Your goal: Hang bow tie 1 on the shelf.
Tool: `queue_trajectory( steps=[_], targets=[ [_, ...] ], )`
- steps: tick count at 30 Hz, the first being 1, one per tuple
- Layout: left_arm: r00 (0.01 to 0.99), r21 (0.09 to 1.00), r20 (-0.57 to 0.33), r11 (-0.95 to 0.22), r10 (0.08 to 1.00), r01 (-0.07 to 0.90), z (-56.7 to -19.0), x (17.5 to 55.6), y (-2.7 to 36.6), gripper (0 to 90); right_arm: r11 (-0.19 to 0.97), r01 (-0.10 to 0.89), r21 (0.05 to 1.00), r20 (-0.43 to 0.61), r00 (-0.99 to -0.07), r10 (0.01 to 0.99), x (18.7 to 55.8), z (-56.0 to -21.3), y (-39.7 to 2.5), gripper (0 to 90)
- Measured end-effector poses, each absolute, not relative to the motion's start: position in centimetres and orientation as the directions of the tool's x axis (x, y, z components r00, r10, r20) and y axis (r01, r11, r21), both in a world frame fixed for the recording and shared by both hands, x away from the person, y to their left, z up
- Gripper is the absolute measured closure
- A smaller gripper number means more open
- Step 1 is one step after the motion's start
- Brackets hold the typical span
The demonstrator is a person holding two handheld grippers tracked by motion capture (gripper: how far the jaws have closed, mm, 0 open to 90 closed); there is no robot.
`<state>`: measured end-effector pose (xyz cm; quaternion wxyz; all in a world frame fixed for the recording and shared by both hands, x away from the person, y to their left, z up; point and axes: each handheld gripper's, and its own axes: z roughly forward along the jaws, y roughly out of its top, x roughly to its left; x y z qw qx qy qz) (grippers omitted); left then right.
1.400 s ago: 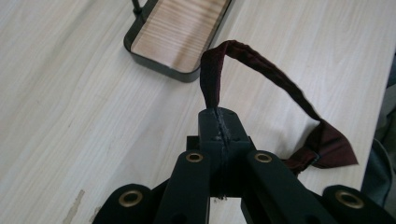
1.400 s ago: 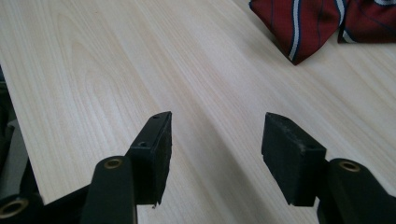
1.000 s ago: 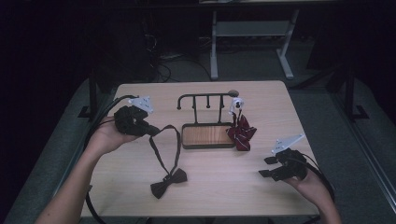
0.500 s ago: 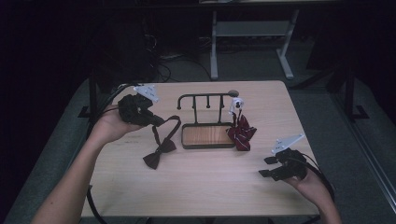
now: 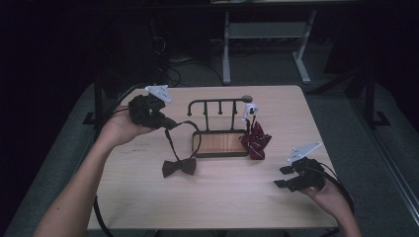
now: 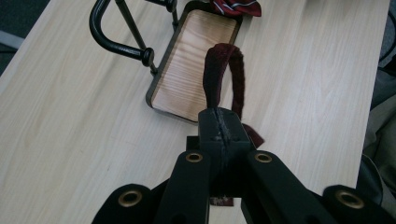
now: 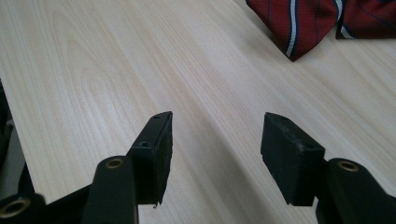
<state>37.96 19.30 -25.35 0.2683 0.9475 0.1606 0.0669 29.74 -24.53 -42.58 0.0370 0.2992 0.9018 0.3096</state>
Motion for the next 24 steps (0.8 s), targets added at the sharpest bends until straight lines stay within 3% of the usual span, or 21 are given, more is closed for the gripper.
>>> queue_trajectory(
  steps=[24],
  targets=[
    [0.939,0.526,0.044,-0.807,0.340,0.268,-24.37,38.64,19.30,90.0,0.633,0.513,0.580,0.116,-0.821,0.559,29.73,-42.40,-24.61,44.6]
  ],
)
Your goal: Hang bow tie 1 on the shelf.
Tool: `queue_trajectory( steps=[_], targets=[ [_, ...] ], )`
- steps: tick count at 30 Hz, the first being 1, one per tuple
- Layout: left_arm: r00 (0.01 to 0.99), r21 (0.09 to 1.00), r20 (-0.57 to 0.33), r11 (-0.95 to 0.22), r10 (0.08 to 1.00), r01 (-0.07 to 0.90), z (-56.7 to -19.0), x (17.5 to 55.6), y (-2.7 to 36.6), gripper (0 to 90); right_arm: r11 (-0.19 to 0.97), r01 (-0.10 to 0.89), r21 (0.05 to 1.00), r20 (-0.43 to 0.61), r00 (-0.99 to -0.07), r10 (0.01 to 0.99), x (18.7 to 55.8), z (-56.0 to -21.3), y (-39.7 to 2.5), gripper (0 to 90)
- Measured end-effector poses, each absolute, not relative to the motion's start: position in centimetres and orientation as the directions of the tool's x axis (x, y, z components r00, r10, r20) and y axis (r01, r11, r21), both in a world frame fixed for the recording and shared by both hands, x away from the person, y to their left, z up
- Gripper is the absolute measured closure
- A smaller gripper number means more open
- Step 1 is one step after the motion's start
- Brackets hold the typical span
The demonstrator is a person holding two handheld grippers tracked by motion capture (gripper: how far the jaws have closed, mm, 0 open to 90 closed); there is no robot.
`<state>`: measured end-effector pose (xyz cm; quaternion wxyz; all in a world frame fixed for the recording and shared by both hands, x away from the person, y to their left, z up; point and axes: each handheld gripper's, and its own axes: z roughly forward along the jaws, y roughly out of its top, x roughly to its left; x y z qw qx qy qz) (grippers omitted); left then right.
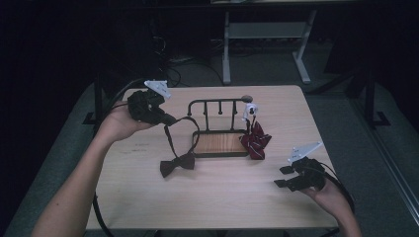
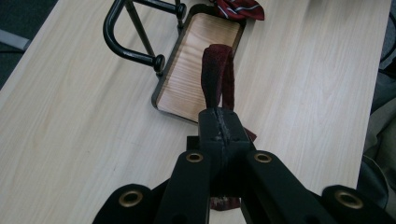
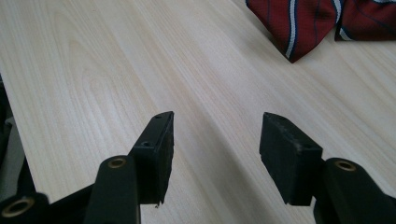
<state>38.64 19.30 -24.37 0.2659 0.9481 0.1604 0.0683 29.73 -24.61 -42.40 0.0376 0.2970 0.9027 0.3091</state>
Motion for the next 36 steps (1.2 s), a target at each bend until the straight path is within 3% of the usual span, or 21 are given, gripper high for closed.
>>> queue_trajectory(
  steps=[36],
  targets=[
    [0.928,0.483,0.045,-0.821,0.369,0.303,-24.3,42.0,18.6,89.9,0.623,0.513,0.591,0.125,-0.821,0.557,29.8,-42.5,-25.2,44.6]
  ],
)
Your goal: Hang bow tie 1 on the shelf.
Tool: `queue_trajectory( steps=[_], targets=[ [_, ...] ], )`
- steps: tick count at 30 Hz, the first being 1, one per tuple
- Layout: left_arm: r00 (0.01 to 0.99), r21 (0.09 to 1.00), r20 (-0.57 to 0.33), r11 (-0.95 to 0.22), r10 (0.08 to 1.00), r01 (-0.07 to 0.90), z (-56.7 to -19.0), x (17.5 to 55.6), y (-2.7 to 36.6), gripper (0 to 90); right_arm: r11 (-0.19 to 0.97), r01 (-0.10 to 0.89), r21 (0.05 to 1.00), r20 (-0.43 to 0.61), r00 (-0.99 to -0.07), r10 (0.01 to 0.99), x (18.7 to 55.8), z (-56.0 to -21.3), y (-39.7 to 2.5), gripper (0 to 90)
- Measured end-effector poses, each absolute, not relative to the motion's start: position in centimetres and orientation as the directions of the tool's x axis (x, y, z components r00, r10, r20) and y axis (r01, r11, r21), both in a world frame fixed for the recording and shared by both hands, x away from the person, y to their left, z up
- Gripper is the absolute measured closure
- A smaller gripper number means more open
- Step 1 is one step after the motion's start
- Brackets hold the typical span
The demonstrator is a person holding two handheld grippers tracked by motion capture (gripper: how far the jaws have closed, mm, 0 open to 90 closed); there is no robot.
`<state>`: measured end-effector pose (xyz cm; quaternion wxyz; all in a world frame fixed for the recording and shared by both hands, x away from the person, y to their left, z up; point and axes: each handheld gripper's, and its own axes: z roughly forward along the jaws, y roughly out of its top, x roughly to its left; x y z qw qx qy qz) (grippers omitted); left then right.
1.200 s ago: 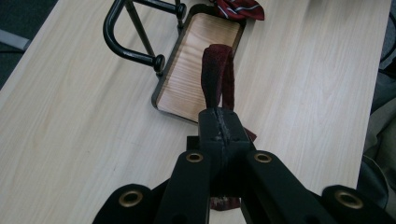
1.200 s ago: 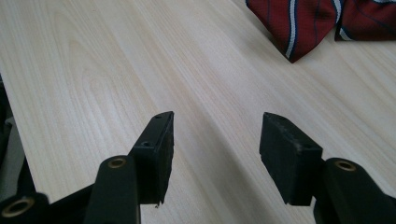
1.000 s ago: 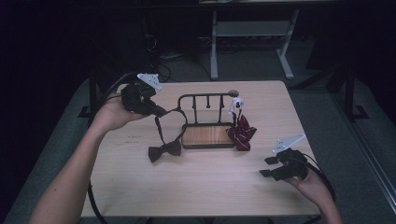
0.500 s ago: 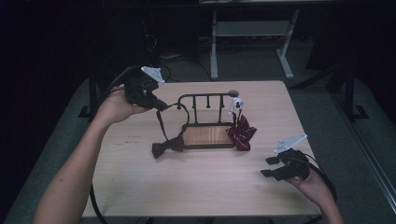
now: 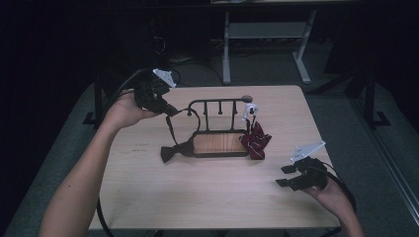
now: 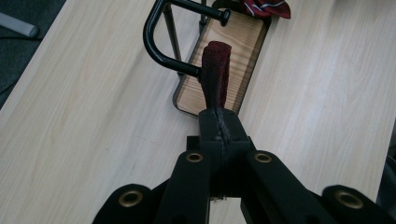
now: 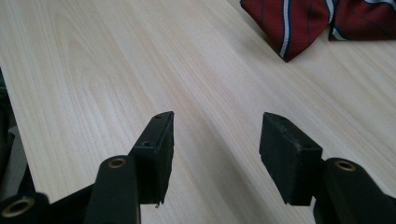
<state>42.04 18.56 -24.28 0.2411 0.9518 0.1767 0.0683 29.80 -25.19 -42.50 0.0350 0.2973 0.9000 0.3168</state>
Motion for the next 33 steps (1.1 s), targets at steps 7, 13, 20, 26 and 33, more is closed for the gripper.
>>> queue_trajectory(
  steps=[7,13,20,26,33],
  targets=[
    [0.923,0.477,0.050,-0.821,0.381,0.313,-24.5,42.5,18.5,89.9,0.625,0.511,0.590,0.122,-0.822,0.557,29.8,-42.5,-25.1,43.9],
    [0.920,0.467,0.054,-0.825,0.387,0.319,-24.7,43.2,18.3,89.9,0.623,0.510,0.592,0.122,-0.822,0.557,29.6,-42.5,-25.4,43.4],
    [0.914,0.454,0.063,-0.827,0.402,0.332,-25.0,43.7,18.2,89.9,0.623,0.510,0.593,0.123,-0.822,0.557,29.6,-42.6,-25.1,42.8],
    [0.906,0.450,0.065,-0.822,0.419,0.348,-25.1,44.1,18.5,89.9,0.625,0.509,0.592,0.126,-0.824,0.552,29.5,-42.8,-24.8,42.3],
    [0.902,0.444,0.062,-0.821,0.427,0.358,-25.4,44.6,18.6,89.7,0.623,0.512,0.592,0.125,-0.822,0.556,29.5,-42.9,-24.7,41.4]
  ],
)
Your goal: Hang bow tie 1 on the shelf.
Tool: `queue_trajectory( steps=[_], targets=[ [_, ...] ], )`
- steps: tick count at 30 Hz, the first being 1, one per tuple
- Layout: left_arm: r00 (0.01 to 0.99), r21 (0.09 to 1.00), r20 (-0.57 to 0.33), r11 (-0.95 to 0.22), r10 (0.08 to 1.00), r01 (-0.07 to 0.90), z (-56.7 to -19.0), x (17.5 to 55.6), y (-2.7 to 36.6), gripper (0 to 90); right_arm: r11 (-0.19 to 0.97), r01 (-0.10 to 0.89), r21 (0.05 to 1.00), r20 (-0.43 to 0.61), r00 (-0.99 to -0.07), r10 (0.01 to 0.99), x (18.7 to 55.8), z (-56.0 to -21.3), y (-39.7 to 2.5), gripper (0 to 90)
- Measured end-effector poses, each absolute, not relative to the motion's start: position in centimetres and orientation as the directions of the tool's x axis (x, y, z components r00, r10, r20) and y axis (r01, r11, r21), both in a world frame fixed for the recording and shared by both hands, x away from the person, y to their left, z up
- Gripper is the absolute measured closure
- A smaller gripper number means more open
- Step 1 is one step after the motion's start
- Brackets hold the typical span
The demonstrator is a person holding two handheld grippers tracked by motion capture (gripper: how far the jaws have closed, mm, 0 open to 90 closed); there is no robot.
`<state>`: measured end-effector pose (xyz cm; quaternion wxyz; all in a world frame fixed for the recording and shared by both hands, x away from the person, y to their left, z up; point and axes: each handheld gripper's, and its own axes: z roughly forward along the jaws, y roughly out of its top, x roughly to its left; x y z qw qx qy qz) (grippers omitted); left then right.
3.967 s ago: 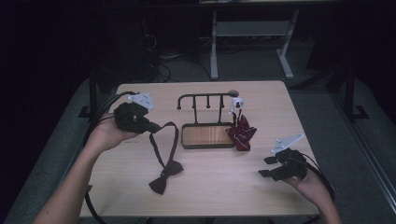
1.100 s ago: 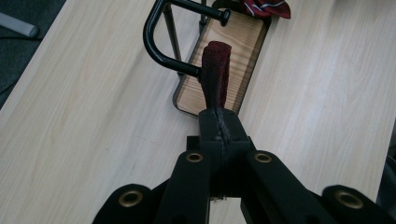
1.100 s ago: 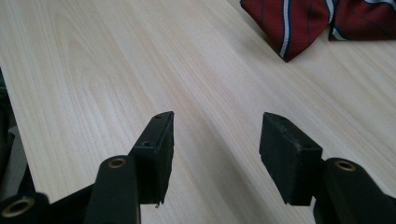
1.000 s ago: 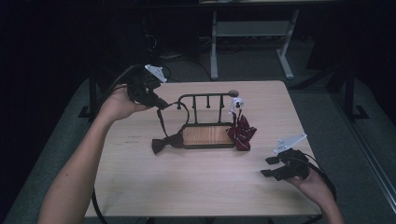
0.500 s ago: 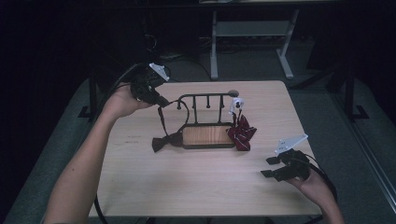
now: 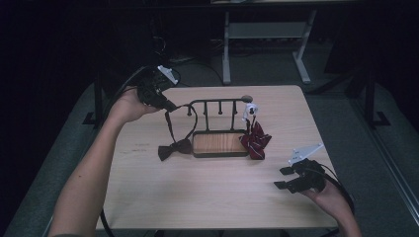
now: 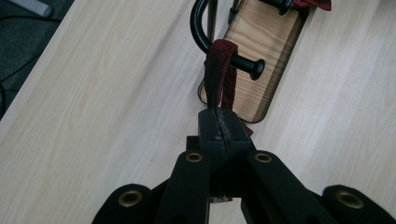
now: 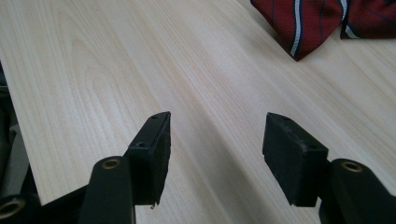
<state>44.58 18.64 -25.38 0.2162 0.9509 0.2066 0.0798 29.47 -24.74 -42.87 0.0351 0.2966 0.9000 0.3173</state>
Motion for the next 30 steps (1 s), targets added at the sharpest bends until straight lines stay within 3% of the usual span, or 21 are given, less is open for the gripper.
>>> queue_trajectory(
  steps=[21,30],
  targets=[
    [0.901,0.418,0.066,-0.832,0.429,0.366,-25.73,44.80,18.34,89.1,0.605,0.522,0.601,0.125,-0.810,0.574,29.22,-42.90,-25.01,39.9],
    [0.897,0.423,0.081,-0.830,0.434,0.364,-25.47,44.50,18.54,82.4,0.598,0.524,0.607,0.124,-0.806,0.579,29.08,-42.82,-25.03,39.4]
  ],
)
